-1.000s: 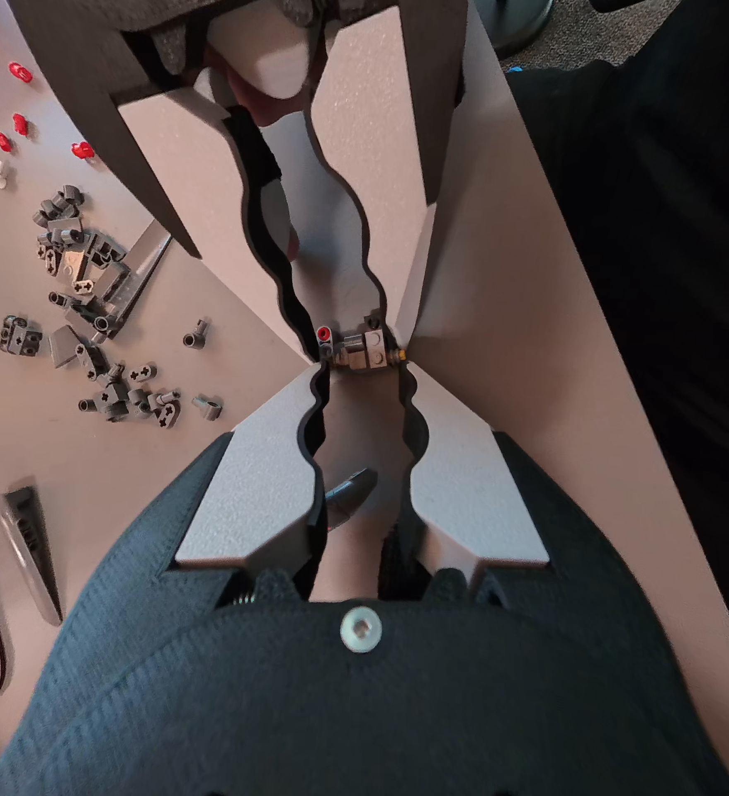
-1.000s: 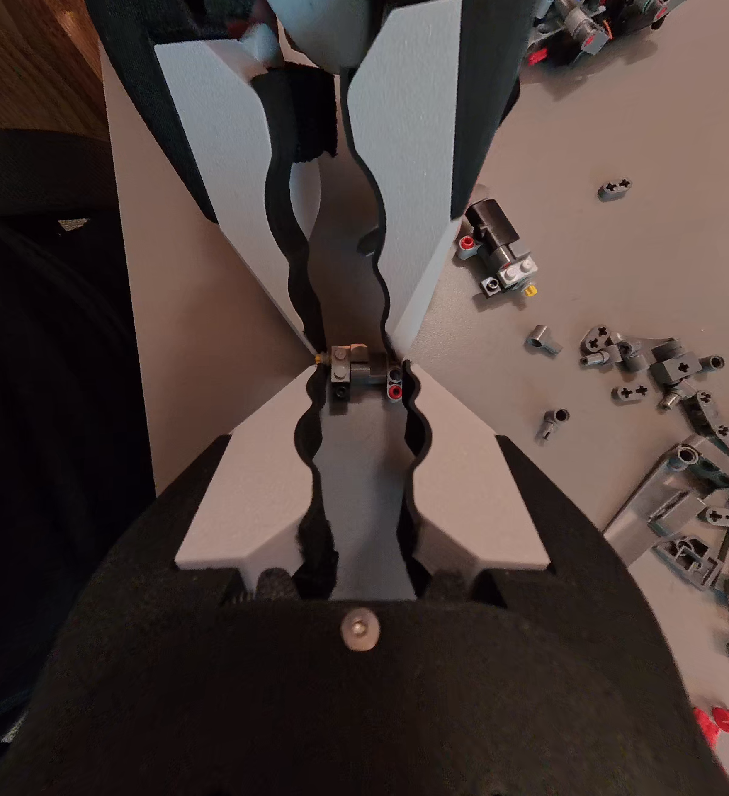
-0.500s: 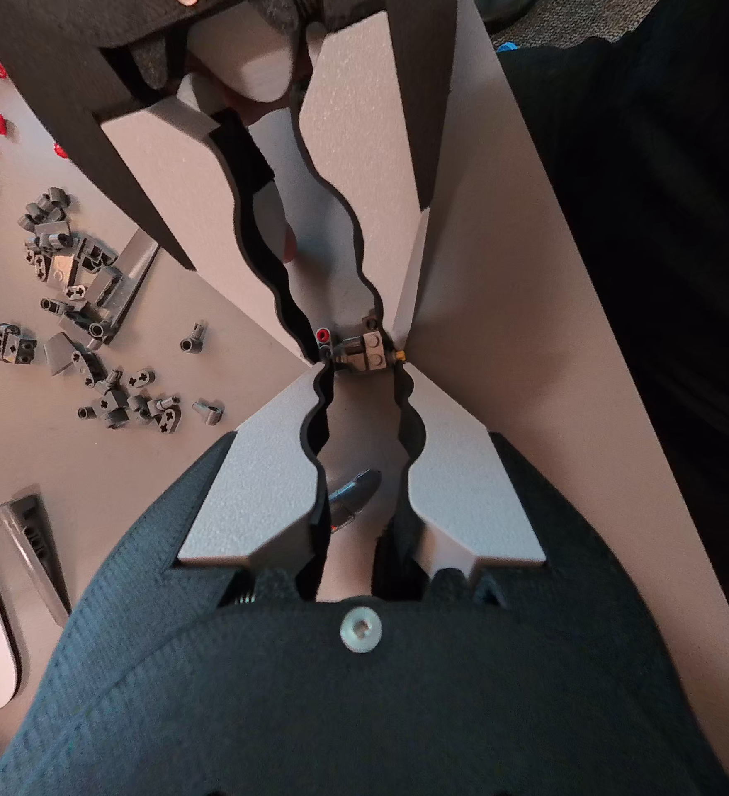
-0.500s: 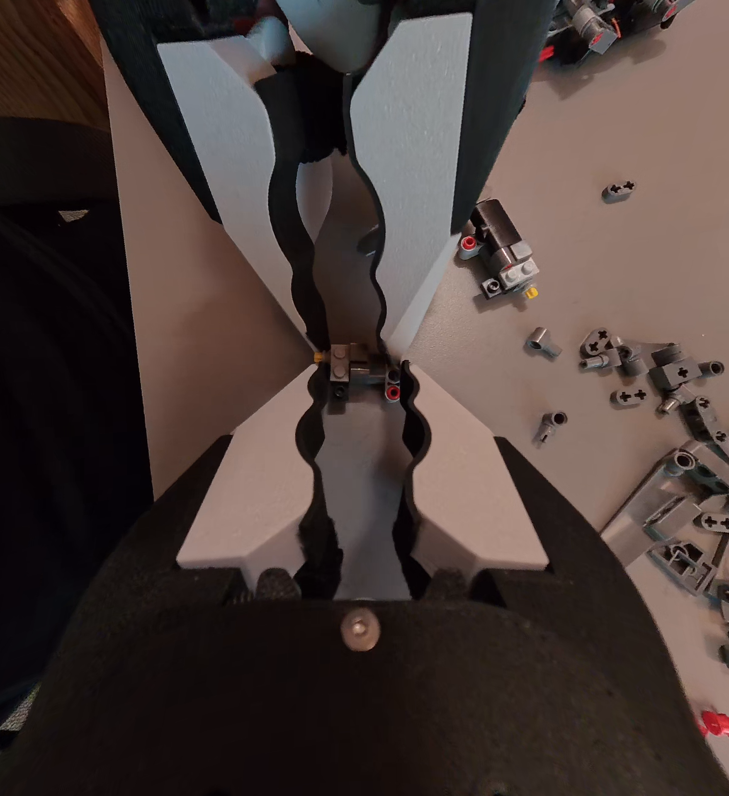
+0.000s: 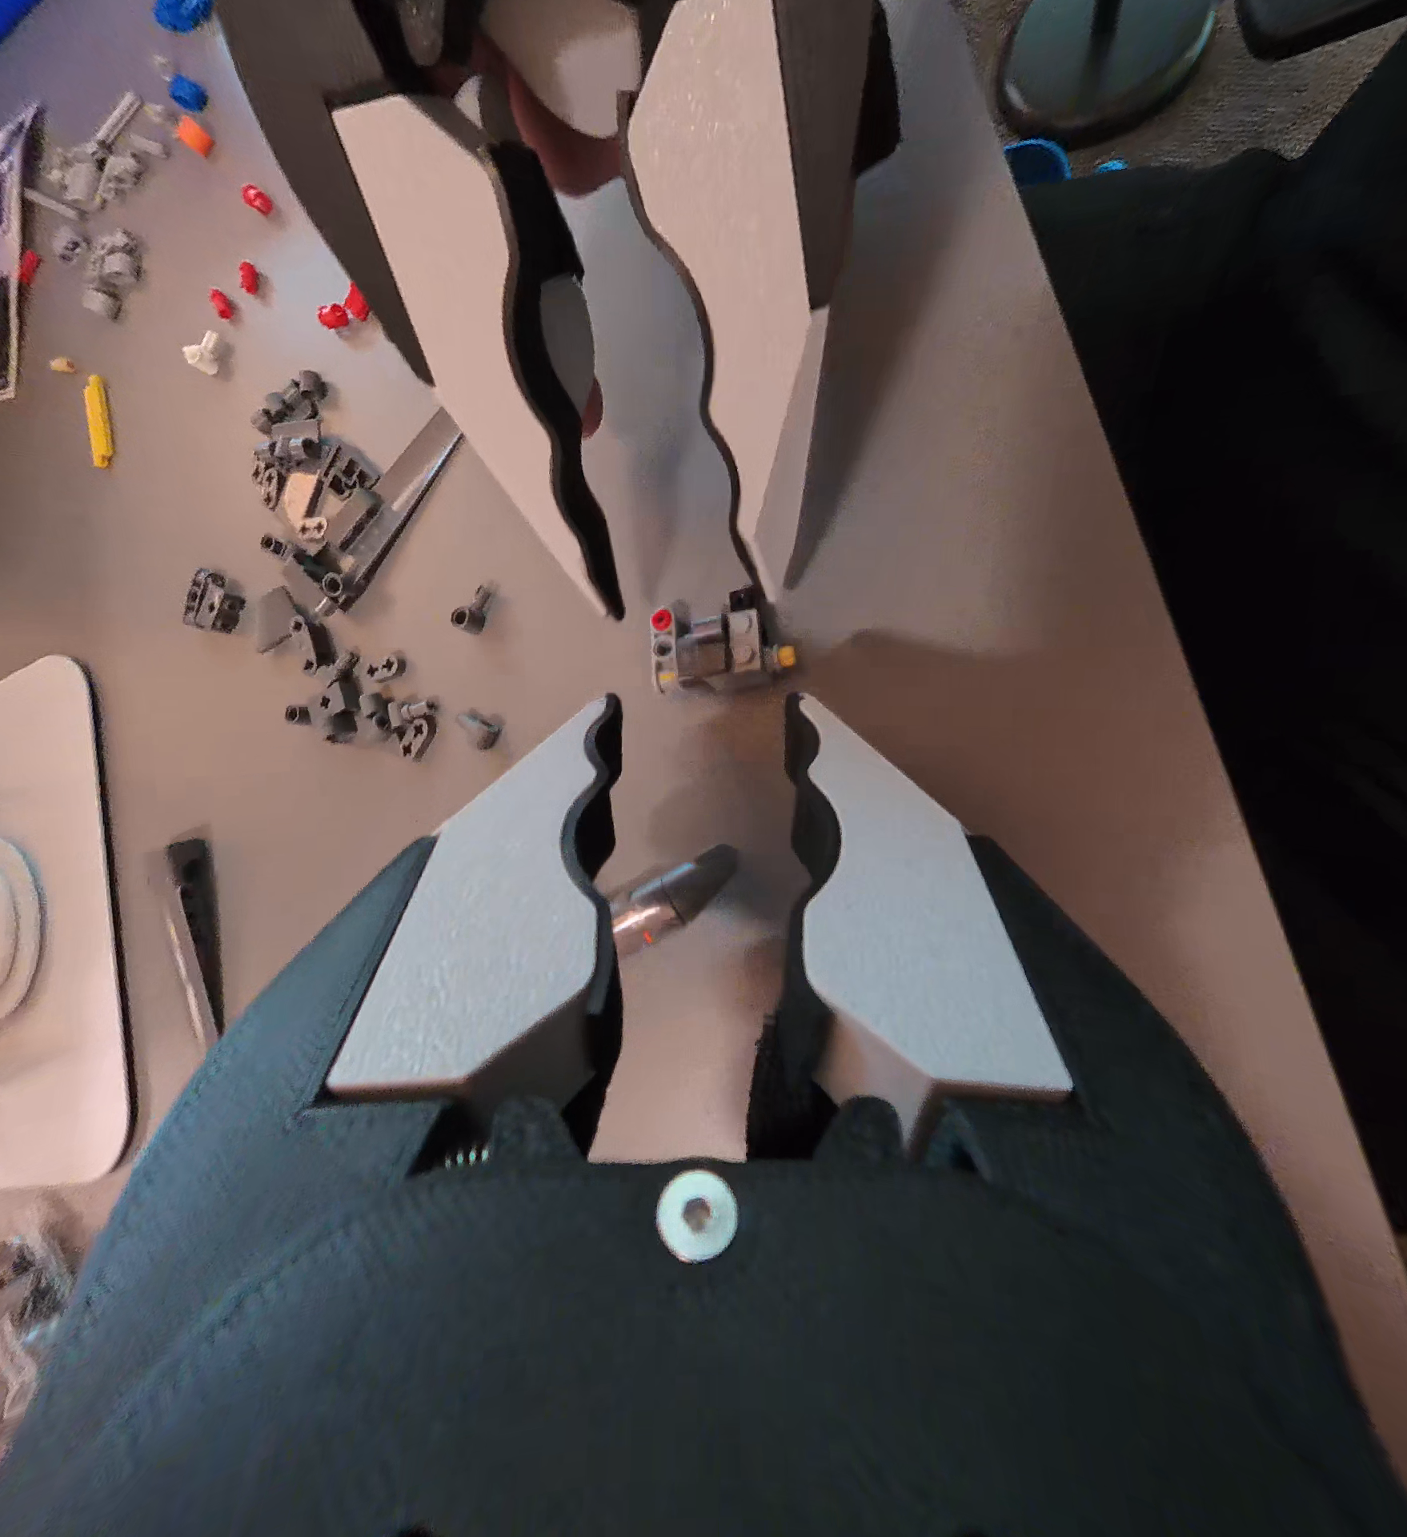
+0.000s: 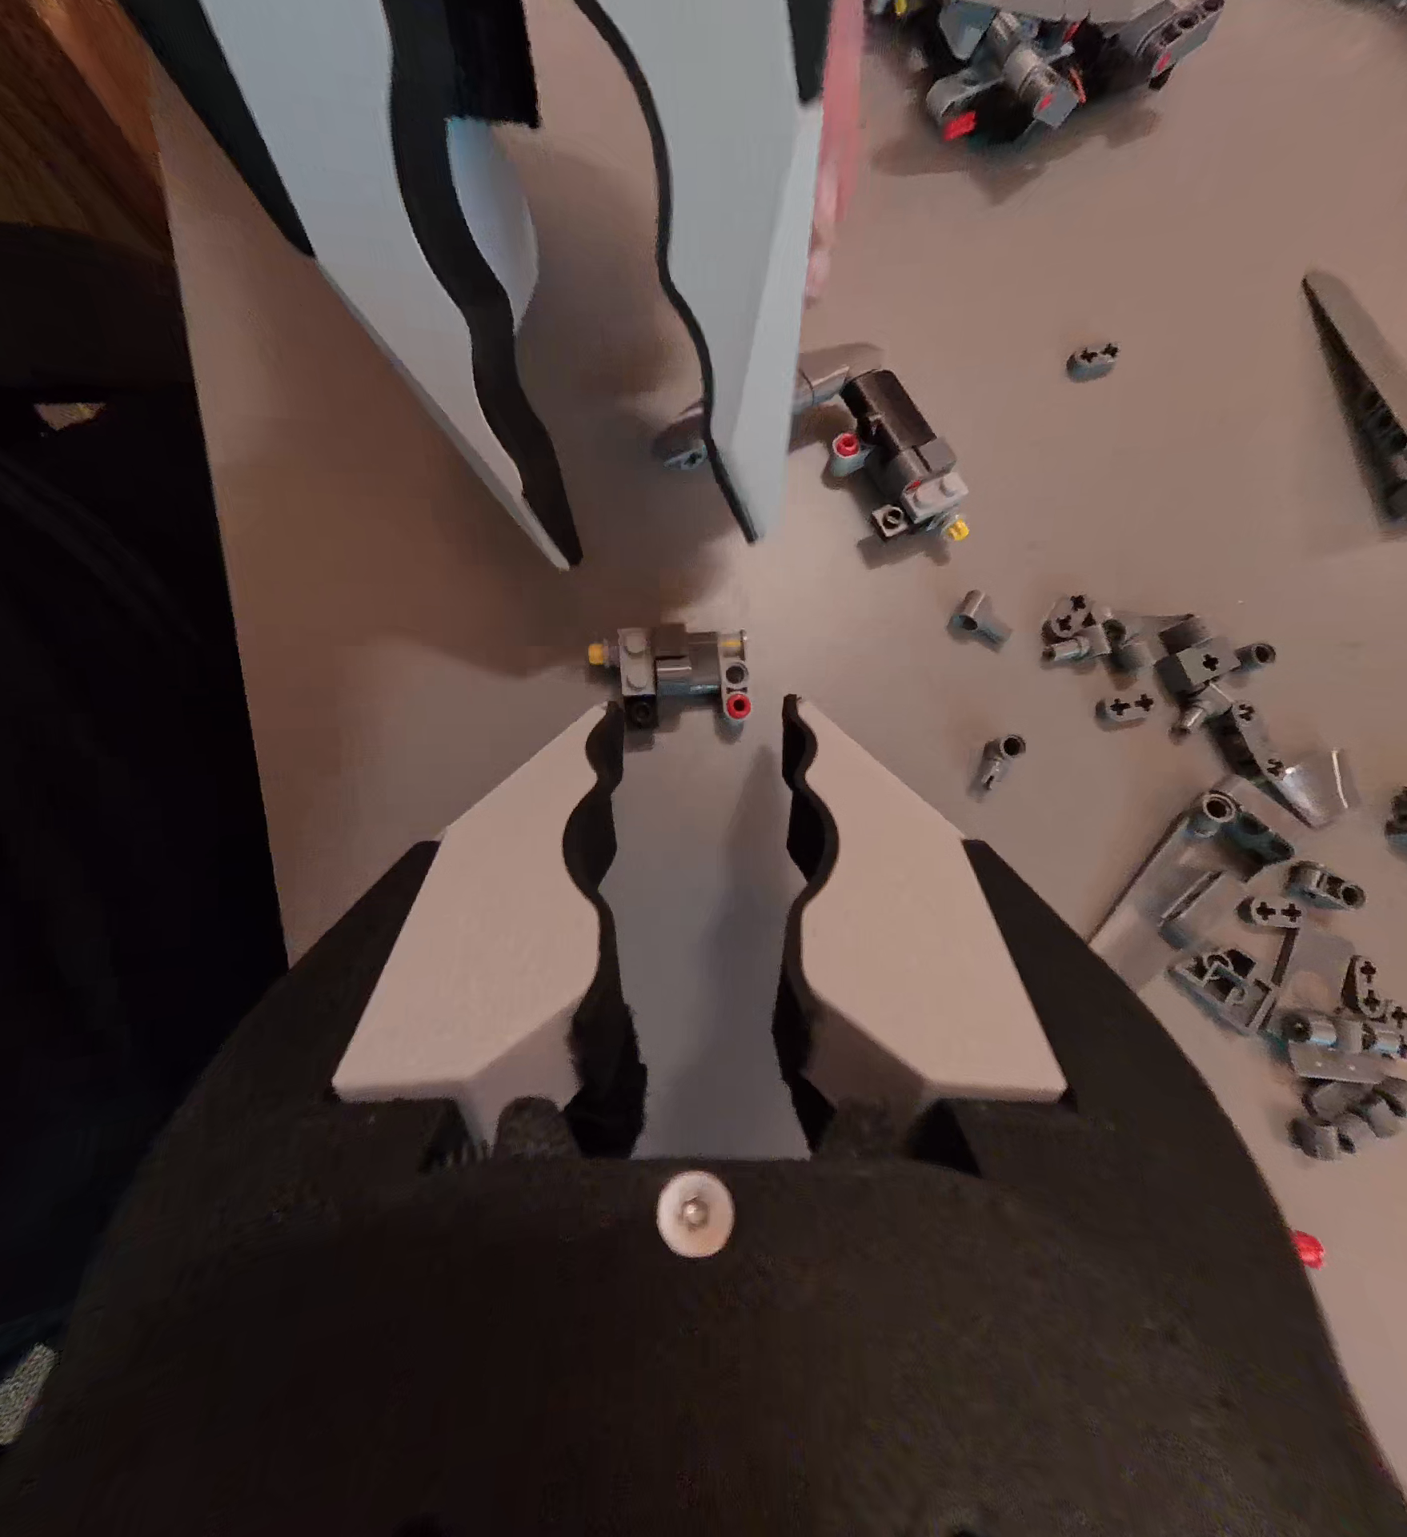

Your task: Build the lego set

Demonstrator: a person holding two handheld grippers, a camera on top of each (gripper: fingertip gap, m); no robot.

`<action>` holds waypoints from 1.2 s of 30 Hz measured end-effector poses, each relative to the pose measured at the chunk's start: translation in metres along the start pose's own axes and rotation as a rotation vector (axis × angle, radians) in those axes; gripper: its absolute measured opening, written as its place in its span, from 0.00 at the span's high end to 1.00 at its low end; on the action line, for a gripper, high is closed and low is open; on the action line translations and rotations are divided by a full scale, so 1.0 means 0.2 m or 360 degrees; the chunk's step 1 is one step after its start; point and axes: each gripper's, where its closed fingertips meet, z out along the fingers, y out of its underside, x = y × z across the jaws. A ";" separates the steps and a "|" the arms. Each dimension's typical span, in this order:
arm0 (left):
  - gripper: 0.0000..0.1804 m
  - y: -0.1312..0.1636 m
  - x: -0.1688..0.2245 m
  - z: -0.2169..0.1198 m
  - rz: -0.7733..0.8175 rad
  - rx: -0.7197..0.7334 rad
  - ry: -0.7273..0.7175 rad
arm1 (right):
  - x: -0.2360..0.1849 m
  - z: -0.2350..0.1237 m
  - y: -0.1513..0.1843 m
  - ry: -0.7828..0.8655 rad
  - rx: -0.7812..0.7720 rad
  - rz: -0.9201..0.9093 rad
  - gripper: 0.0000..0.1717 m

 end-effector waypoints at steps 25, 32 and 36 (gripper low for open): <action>0.80 0.03 0.04 0.01 -0.0195 -0.0034 -0.0270 | -0.02 -0.03 -0.01 0.0068 -0.0008 -0.0086 0.80; 0.81 0.11 -0.01 -0.11 -0.0265 -0.0072 -0.0406 | -0.01 0.03 -0.05 -0.0214 0.0023 -0.0474 0.82; 0.81 0.18 -0.02 -0.16 -0.0313 -0.0121 -0.0475 | -0.02 0.09 -0.05 -0.0348 -0.0009 -0.0505 0.89</action>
